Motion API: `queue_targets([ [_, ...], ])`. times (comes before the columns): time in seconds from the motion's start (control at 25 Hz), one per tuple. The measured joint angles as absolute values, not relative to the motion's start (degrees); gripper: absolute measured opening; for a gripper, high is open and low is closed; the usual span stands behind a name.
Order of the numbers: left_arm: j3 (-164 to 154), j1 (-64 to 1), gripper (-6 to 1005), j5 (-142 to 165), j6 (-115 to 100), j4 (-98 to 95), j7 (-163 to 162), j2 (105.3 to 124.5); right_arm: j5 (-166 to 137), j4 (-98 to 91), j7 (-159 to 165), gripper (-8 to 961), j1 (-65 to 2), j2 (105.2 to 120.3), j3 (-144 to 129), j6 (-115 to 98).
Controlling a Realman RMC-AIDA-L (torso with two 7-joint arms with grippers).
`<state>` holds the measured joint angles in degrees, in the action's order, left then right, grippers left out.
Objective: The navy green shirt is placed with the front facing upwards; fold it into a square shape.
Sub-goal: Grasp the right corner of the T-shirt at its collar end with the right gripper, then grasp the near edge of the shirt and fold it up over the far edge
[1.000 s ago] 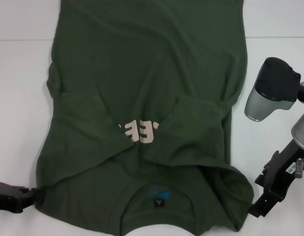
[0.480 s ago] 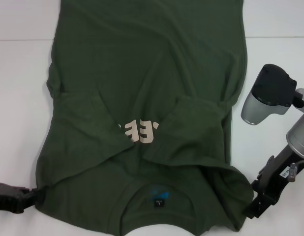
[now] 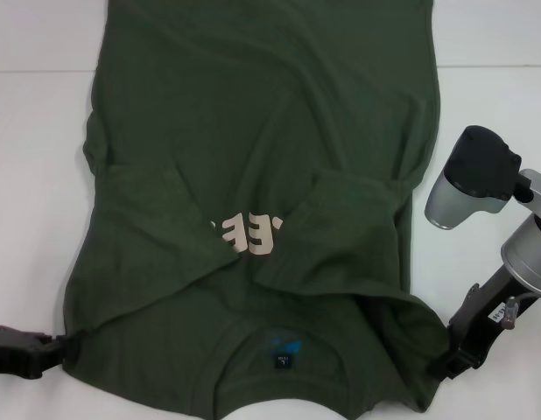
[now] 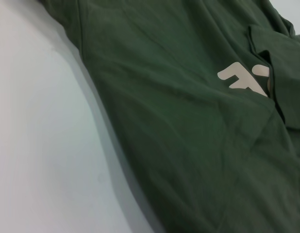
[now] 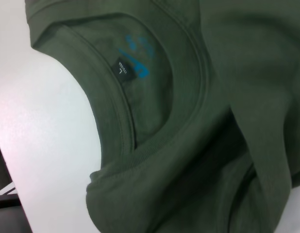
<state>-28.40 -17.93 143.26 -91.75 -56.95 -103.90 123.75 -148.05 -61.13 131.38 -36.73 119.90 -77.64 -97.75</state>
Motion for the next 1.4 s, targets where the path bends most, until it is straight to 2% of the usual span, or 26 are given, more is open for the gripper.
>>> queue_targets([
  [0.08,-28.3,-17.9,35,143.3,-91.8,-56.9,-103.9,123.75,-148.0,-61.5,131.4,547,-36.5,119.89,-77.5,-97.8],
  [0.16,-28.3,-18.0,35,143.2,-91.8,-56.9,-103.9,123.75,-148.0,-61.8,131.5,334,-36.4,119.87,-77.4,-97.8],
  [0.6,-28.4,-18.5,36,143.3,-91.1,-56.2,-104.1,123.81,-147.6,-62.3,130.2,94,-35.7,119.86,-77.0,-96.7],
  [0.84,-27.8,-18.9,34,143.0,-90.5,-56.2,-104.6,123.6,-146.7,-67.9,129.4,46,-32.6,119.85,-76.3,-101.4],
  [1.08,-27.5,-19.7,36,143.3,-90.4,-56.5,-105.3,123.19,-144.8,-75.9,131.0,47,-29.6,120.02,-76.9,-107.4],
  [1.4,-27.4,-20.1,35,143.7,-90.8,-56.6,-105.7,122.65,-145.1,-77.3,137.7,49,-29.6,119.87,-77.0,-110.4],
])
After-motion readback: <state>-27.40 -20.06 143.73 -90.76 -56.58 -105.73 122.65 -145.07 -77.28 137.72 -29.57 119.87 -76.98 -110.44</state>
